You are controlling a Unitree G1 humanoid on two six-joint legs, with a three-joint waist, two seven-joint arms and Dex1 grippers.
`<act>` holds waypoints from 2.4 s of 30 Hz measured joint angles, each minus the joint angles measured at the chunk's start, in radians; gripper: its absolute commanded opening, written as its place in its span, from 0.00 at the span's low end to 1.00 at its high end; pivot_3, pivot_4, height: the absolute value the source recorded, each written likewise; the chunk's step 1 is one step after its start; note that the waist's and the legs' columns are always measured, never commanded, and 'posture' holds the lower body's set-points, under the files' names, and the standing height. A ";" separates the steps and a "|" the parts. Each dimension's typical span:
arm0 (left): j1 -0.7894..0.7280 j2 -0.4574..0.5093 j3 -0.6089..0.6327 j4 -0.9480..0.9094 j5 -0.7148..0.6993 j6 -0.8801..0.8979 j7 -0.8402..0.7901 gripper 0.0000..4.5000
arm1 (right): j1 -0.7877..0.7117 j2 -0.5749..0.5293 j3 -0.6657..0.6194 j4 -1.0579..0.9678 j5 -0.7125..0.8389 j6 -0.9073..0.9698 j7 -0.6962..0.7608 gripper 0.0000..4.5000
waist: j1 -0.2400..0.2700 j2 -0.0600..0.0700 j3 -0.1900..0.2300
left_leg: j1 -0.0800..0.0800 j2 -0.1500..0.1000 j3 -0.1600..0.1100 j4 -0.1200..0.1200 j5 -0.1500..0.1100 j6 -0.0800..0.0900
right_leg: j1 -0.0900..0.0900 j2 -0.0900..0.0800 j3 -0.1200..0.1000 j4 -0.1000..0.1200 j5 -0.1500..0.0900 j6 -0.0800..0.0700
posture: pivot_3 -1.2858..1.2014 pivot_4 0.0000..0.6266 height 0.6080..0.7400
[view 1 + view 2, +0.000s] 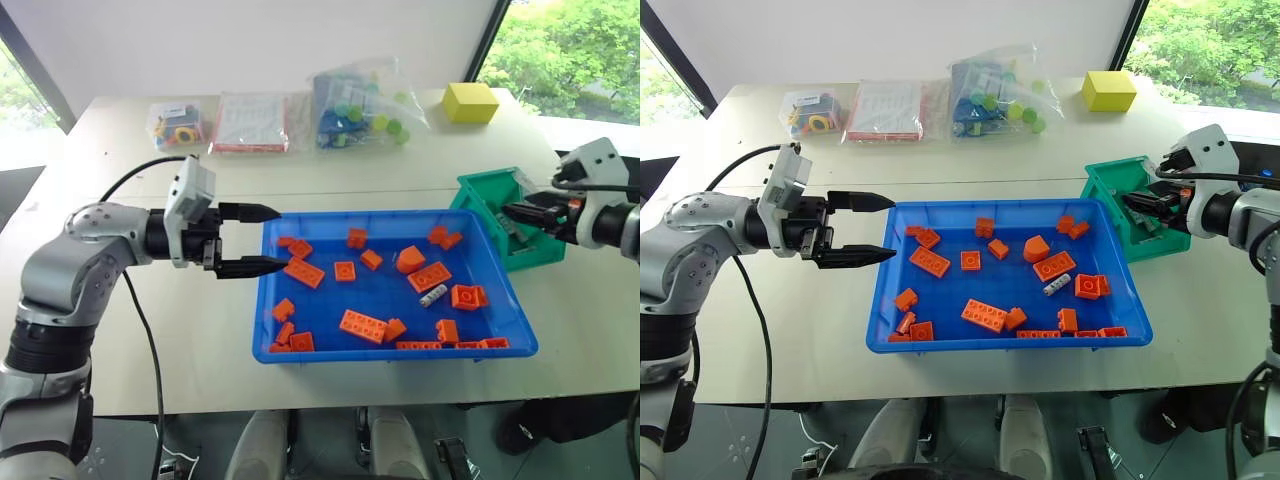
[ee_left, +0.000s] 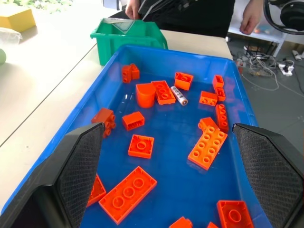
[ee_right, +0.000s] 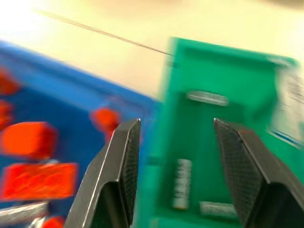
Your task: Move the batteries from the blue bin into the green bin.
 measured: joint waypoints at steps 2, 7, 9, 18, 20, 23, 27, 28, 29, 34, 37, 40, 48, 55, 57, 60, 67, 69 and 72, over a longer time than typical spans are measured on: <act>0.000 -0.001 0.000 -0.002 0.000 0.001 0.000 1.00 | 0.047 -0.016 0.001 -0.081 0.048 -0.018 0.084 0.54 | 0.000 0.000 0.000 | 0.000 0.000 0.000 0.000 0.000 0.000 | 0.000 0.000 0.000 0.000 0.000 0.000 | 0.52 0.24 0.64; -0.002 -0.001 -0.005 -0.002 0.000 0.002 -0.002 1.00 | 0.143 -0.056 0.097 -0.160 0.034 -0.153 0.230 0.54 | 0.001 0.000 0.000 | 0.000 0.000 0.000 0.001 0.000 0.000 | 0.000 0.000 0.000 0.000 0.000 0.000 | 0.52 0.24 0.64; -0.003 -0.001 -0.009 -0.001 0.000 0.002 -0.003 1.00 | 0.161 -0.062 0.164 -0.153 -0.015 -0.240 0.273 0.54 | 0.001 0.000 0.000 | 0.000 0.000 0.000 0.001 0.000 0.000 | 0.000 -0.001 0.000 0.000 0.000 0.000 | 0.52 0.24 0.64; 0.004 0.005 -0.011 -0.022 -0.004 0.016 -0.001 1.00 | 0.108 -0.063 0.392 -0.003 -0.263 -0.598 0.402 0.54 | 0.000 0.000 0.000 | 0.000 0.000 0.000 0.001 0.000 0.000 | 0.000 -0.001 0.000 0.000 0.000 0.000 | 0.52 0.24 0.64; 0.013 0.013 -0.010 -0.032 -0.010 0.021 0.000 1.00 | 0.105 -0.055 0.421 0.027 -0.302 -0.657 0.422 0.54 | 0.000 0.000 0.000 | 0.000 0.000 0.000 0.001 0.000 0.000 | 0.000 -0.001 0.000 0.000 0.000 0.000 | 0.52 0.24 0.64; 0.027 0.018 -0.003 -0.047 -0.019 0.022 0.001 1.00 | 0.100 -0.031 0.449 0.068 -0.342 -0.715 0.438 0.54 | 0.001 0.000 0.000 | 0.000 0.000 -0.001 0.001 0.000 0.000 | 0.000 -0.001 0.001 0.000 0.000 0.000 | 0.52 0.24 0.64; 0.028 0.027 0.004 -0.049 -0.022 0.023 0.007 1.00 | 0.091 -0.020 0.467 0.106 -0.385 -0.780 0.456 0.54 | 0.001 0.000 0.000 | 0.000 0.000 -0.001 0.001 0.000 0.000 | 0.000 -0.001 0.001 0.000 0.000 0.000 | 0.52 0.24 0.64; 0.028 0.028 0.009 -0.050 -0.022 0.023 0.013 1.00 | 0.091 -0.009 0.469 0.117 -0.395 -0.796 0.457 0.54 | 0.001 0.000 0.000 | 0.000 0.000 -0.001 0.001 0.000 0.000 | 0.000 -0.001 0.001 0.000 0.000 0.000 | 0.52 0.24 0.64; 0.028 0.028 0.011 -0.051 -0.022 0.023 0.015 1.00 | 0.092 -0.004 0.471 0.121 -0.396 -0.799 0.457 0.54 | 0.001 0.000 0.000 | 0.000 0.000 -0.001 0.001 0.000 0.000 | 0.000 -0.001 0.001 0.000 0.000 0.000 | 0.52 0.24 0.64; 0.028 0.028 0.014 -0.064 -0.024 0.024 0.021 1.00 | 0.097 0.011 0.477 0.130 -0.423 -0.825 0.454 0.54 | 0.001 0.000 0.000 | 0.000 0.000 -0.001 0.001 0.000 0.000 | 0.000 -0.001 0.001 0.000 0.000 0.000 | 0.52 0.24 0.64; 0.028 0.028 0.014 -0.063 -0.024 0.024 0.021 1.00 | 0.116 0.011 0.471 0.119 -0.422 -0.827 0.455 0.23 | 0.001 -0.001 0.000 | 0.001 0.000 -0.001 0.001 0.000 0.000 | 0.001 -0.001 0.001 0.000 0.000 0.000 | 0.52 0.24 0.64; 0.025 0.028 0.014 -0.061 -0.023 0.024 0.020 1.00 | 0.131 0.012 0.459 0.098 -0.414 -0.801 0.448 0.00 | 0.001 -0.001 0.000 | 0.001 0.000 -0.001 0.002 0.000 0.000 | 0.001 -0.001 0.001 0.000 0.000 0.000 | 0.52 0.24 0.64; 0.015 0.022 0.012 -0.048 -0.022 0.021 0.019 1.00 | 0.110 0.073 0.329 0.019 -0.261 -0.505 0.362 0.01 | 0.000 -0.001 0.000 | 0.001 0.000 -0.002 0.002 0.000 0.000 | 0.001 -0.001 0.001 0.001 0.001 0.000 | 0.52 0.24 0.64; 0.012 0.019 0.011 -0.044 -0.021 0.020 0.014 1.00 | -0.121 0.122 0.101 0.145 -0.185 -0.242 0.087 0.01 | 0.007 -0.001 0.000 | 0.000 -0.001 -0.001 0.002 0.000 -0.001 | 0.000 -0.001 0.001 -0.001 0.001 -0.001 | 0.52 0.24 0.64; 0.012 0.017 0.011 -0.043 -0.021 0.020 0.012 1.00 | -0.157 0.116 0.083 0.240 -0.212 -0.242 0.014 0.01 | 0.006 -0.001 0.000 | 0.000 -0.002 0.000 0.002 0.000 0.000 | 0.000 -0.002 0.001 -0.001 0.001 -0.001 | 0.52 0.24 0.64; 0.011 0.011 0.009 -0.037 -0.019 0.018 0.004 1.00 | -0.160 0.096 0.078 0.337 -0.252 -0.254 -0.039 0.01 | 0.002 -0.001 0.000 | 0.000 -0.002 0.002 0.002 0.000 0.000 | 0.000 -0.002 0.001 -0.001 0.002 0.000 | 0.52 0.24 0.64; -0.013 -0.005 -0.015 -0.020 -0.012 0.013 -0.002 1.00 | -0.147 0.096 0.099 0.359 -0.300 -0.321 -0.071 0.65 | -0.010 0.000 0.000 | 0.000 -0.001 0.002 0.002 0.000 0.000 | 0.000 -0.001 0.001 0.001 0.002 0.001 | 0.52 0.24 0.64; -0.013 -0.005 -0.015 -0.018 -0.011 0.012 -0.003 1.00 | -0.147 0.096 0.104 0.357 -0.308 -0.333 -0.075 0.76 | -0.010 0.000 0.000 | 0.000 -0.001 0.002 0.002 0.000 0.000 | 0.000 -0.001 0.001 0.001 0.002 0.001 | 0.52 0.24 0.64; -0.013 -0.005 -0.015 -0.017 -0.010 0.012 -0.004 1.00 | -0.129 0.092 0.105 0.308 -0.299 -0.330 -0.055 0.76 | -0.007 0.000 0.000 | 0.000 -0.001 0.002 0.002 0.000 0.000 | 0.000 -0.001 0.001 0.001 0.002 0.001 | 0.52 0.24 0.64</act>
